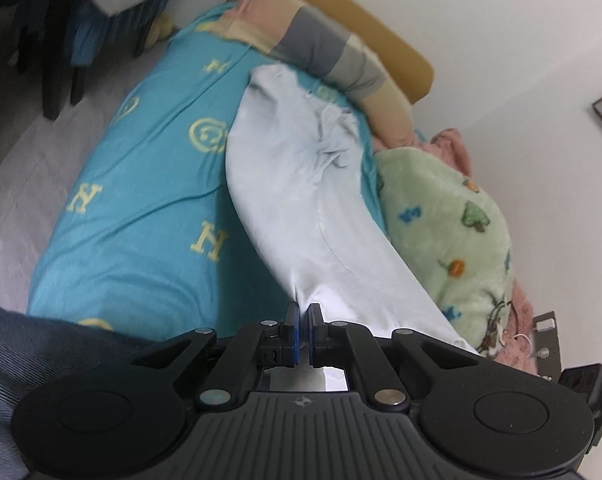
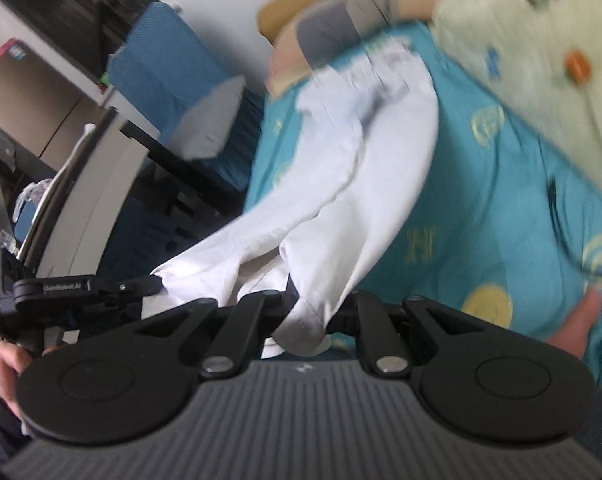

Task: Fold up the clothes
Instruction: 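Lift the hem with both grippers and fold it toward the collar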

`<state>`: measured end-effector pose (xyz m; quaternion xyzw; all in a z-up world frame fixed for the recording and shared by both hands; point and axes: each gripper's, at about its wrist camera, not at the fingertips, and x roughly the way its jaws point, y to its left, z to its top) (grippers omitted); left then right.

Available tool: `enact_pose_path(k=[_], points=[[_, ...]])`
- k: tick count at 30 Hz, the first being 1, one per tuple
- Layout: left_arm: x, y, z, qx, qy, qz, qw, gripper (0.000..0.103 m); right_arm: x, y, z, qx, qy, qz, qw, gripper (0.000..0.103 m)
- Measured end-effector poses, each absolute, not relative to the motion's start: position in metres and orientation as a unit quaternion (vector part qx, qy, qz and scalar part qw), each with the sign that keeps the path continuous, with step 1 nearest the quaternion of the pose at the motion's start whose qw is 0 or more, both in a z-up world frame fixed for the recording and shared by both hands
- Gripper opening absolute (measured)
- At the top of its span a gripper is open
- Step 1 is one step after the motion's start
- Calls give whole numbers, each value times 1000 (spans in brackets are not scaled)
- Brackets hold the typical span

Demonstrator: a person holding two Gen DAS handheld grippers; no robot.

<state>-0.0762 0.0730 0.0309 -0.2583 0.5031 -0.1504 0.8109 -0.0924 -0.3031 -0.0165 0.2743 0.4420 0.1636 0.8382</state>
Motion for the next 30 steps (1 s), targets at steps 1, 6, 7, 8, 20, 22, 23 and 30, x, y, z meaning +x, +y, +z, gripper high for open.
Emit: enact_pose_path(k=[1, 6, 7, 8, 20, 22, 23, 30], points=[[-71, 74, 25, -263, 506, -146, 808, 4, -89, -303, -21, 279, 444, 161, 836, 12], [-22, 75, 5, -288, 508, -123, 802, 4, -53, -309, -32, 295, 427, 157, 840, 12], [-8, 74, 3, -294, 504, -117, 804, 4, -40, -311, -31, 296, 423, 155, 842, 12], [5, 72, 1, -298, 498, -111, 807, 4, -27, -312, -31, 297, 418, 153, 845, 12], [183, 4, -42, -190, 393, -56, 898, 4, 166, -315, -76, 228, 378, 84, 893, 12], [203, -5, -63, -165, 395, -51, 902, 4, 189, -312, -96, 207, 376, 77, 900, 12], [211, -7, -74, -152, 396, -50, 904, 4, 198, -311, -108, 200, 380, 76, 900, 12], [230, -9, -121, -113, 407, -46, 905, 5, 219, -292, -157, 134, 372, 79, 915, 13]])
